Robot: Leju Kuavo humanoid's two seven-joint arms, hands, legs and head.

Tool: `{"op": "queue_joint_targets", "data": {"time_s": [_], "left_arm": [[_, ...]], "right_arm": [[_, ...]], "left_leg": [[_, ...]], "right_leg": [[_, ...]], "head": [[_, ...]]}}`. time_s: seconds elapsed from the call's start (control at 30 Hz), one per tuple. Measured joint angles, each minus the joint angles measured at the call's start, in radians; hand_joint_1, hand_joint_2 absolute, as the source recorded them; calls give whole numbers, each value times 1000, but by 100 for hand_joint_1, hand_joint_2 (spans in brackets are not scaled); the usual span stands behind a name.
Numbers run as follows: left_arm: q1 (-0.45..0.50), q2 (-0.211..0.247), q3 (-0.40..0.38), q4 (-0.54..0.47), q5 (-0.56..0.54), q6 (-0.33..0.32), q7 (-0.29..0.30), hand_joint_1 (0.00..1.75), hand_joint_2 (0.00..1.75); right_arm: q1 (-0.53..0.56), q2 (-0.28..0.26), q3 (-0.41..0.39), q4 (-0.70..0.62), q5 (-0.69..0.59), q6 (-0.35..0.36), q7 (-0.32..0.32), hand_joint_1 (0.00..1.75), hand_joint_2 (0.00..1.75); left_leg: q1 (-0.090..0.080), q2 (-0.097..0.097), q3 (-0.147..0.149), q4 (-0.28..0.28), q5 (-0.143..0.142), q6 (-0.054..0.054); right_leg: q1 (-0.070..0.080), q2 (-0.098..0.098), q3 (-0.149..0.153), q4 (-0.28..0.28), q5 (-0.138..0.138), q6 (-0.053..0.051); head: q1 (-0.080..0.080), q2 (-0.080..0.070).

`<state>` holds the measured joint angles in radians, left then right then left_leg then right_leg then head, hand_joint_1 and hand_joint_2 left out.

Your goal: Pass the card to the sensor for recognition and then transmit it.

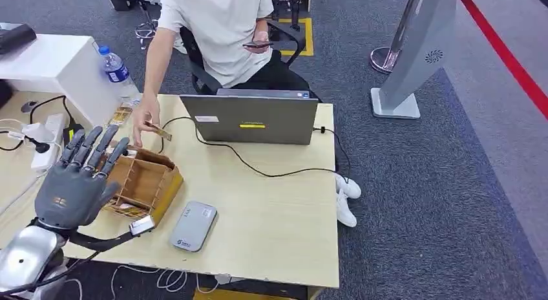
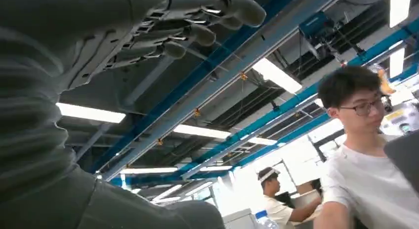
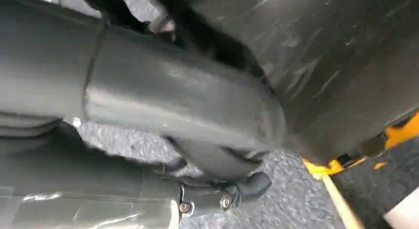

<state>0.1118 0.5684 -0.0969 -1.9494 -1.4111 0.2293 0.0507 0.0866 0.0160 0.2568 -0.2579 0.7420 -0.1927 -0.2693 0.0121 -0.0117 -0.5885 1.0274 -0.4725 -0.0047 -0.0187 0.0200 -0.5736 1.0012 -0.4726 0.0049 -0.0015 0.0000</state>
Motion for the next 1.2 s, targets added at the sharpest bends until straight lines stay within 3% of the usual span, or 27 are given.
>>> {"op": "queue_joint_targets", "data": {"time_s": [0.6,0.67,0.7,0.73,0.77,0.8,0.83,0.87,0.97,1.2], "left_arm": [[57,-36,37,-41,-3,-2,0,0,175],[66,-35,38,-44,36,-42,30,0,175],[102,-18,52,-57,115,-119,58,0,175],[166,43,73,-69,236,-223,52,0,175],[217,126,110,-66,409,-322,19,0,175],[258,181,133,-53,497,-374,-9,0,175],[276,226,155,-38,558,-379,-28,0,175],[282,243,165,-32,565,-383,-32,0,175],[311,312,170,-13,534,-415,-31,0,175],[318,359,163,28,521,-430,-17,0,175]], "right_arm": [[55,-21,45,-64,1,1,3,0,0],[66,-30,46,-66,25,25,33,0,0],[76,-60,57,-91,2,51,106,0,0],[74,-53,65,-124,-46,54,165,0,0],[53,-47,53,-107,-96,36,176,0,0],[34,-38,40,-75,-119,24,161,0,0],[17,-34,28,-50,-126,19,149,0,0],[3,-33,23,-40,-126,19,146,0,0],[-47,-25,10,1,-126,18,158,0,0],[-86,-21,-11,47,-123,11,170,0,0]], "left_leg": [[0,0,1,0,0,0],[0,0,1,0,0,0],[0,1,0,-1,-1,-1],[2,6,3,-1,-5,-2],[5,11,7,-1,-5,-3],[6,12,7,0,-5,-4],[5,11,6,0,-4,-4],[5,5,5,0,-4,-3],[6,-1,6,0,-3,-4],[6,-2,5,0,-2,-4]], "right_leg": [[0,-1,1,0,0,0],[0,-1,1,0,0,0],[0,0,4,1,-1,-2],[2,4,4,1,-2,-2],[5,10,5,0,-1,-4],[5,10,4,0,-1,-4],[5,9,3,0,-1,-4],[5,4,4,0,-3,-3],[6,-1,5,0,-4,-5],[5,-2,7,0,-3,-5]], "head": [[2,0],[2,0],[2,0],[5,0],[3,0],[3,0],[-2,0],[-7,0],[0,0],[2,0]]}}
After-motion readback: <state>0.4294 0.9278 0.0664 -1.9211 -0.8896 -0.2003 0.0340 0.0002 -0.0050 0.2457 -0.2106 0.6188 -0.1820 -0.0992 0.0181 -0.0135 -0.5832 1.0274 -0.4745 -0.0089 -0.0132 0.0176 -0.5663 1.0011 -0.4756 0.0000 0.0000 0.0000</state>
